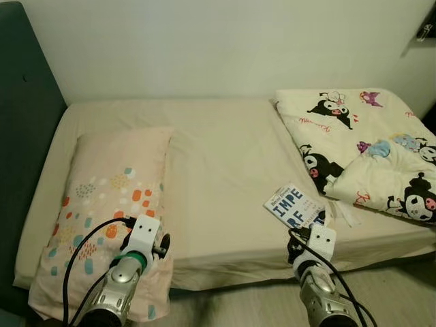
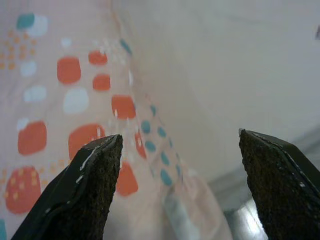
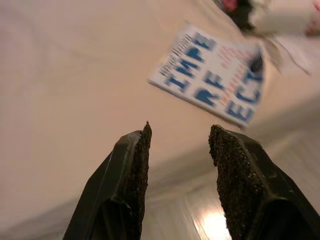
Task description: Clean up the room
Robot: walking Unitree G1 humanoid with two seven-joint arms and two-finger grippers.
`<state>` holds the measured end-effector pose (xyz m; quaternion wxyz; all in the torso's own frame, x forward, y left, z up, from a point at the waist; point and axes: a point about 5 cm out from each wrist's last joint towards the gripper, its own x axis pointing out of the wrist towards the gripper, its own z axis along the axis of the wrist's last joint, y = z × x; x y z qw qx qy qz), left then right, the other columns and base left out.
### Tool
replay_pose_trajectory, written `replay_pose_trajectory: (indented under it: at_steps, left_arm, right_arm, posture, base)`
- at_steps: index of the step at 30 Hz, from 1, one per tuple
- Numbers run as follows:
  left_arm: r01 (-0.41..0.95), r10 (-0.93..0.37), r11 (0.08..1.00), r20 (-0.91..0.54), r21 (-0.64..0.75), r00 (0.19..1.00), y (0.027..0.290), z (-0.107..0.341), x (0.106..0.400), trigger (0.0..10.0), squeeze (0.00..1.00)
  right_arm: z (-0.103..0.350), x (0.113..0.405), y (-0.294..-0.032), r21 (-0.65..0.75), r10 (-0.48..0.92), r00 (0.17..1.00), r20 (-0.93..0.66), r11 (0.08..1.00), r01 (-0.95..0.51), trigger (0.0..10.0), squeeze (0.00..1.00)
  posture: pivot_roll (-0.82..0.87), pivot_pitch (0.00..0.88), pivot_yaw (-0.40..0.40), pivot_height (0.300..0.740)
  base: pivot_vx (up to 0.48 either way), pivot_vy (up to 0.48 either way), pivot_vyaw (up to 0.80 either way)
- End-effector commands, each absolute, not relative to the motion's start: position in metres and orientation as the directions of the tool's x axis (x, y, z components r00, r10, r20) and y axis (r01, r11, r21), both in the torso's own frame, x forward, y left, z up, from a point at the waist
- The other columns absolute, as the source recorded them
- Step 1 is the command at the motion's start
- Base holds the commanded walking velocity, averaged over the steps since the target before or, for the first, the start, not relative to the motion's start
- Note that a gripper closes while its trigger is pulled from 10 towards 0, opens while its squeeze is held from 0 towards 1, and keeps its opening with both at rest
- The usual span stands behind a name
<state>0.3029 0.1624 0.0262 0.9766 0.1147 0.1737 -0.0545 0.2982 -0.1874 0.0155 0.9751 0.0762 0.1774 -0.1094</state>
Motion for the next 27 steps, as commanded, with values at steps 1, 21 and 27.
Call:
replay_pose_trajectory:
  at_steps: [1, 21, 27]
  left_arm:
    - [0.162, -0.079, 0.966, -0.37, 0.2, 0.926, 0.159, 0.024, 0.3, 10.0, 0.0]
    - [0.173, -0.093, 0.966, -0.369, 0.192, 0.925, 0.152, 0.029, 0.298, 10.0, 0.0]
    - [0.173, -0.092, 0.966, -0.371, 0.192, 0.924, 0.152, 0.03, 0.297, 10.0, 0.0]
  right_arm:
    - [0.013, 0.297, -0.185, 0.1, -0.169, 0.909, -0.38, 0.97, 0.223, 10.0, 0.07]
    - [0.022, 0.301, -0.183, 0.05, -0.173, 0.929, -0.327, 0.979, 0.2, 10.0, 0.09]
    - [0.023, 0.3, -0.182, 0.043, -0.172, 0.932, -0.317, 0.98, 0.196, 10.0, 0.11]
  posture:
    - [0.06, 0.027, 0.011, 0.74]
    - [0.06, 0.027, 0.019, 0.74]
    - [0.06, 0.027, 0.019, 0.74]
  base:
    - [0.0, 0.0, 0.0]
    - [0.0, 0.0, 0.0]
    - [0.0, 0.0, 0.0]
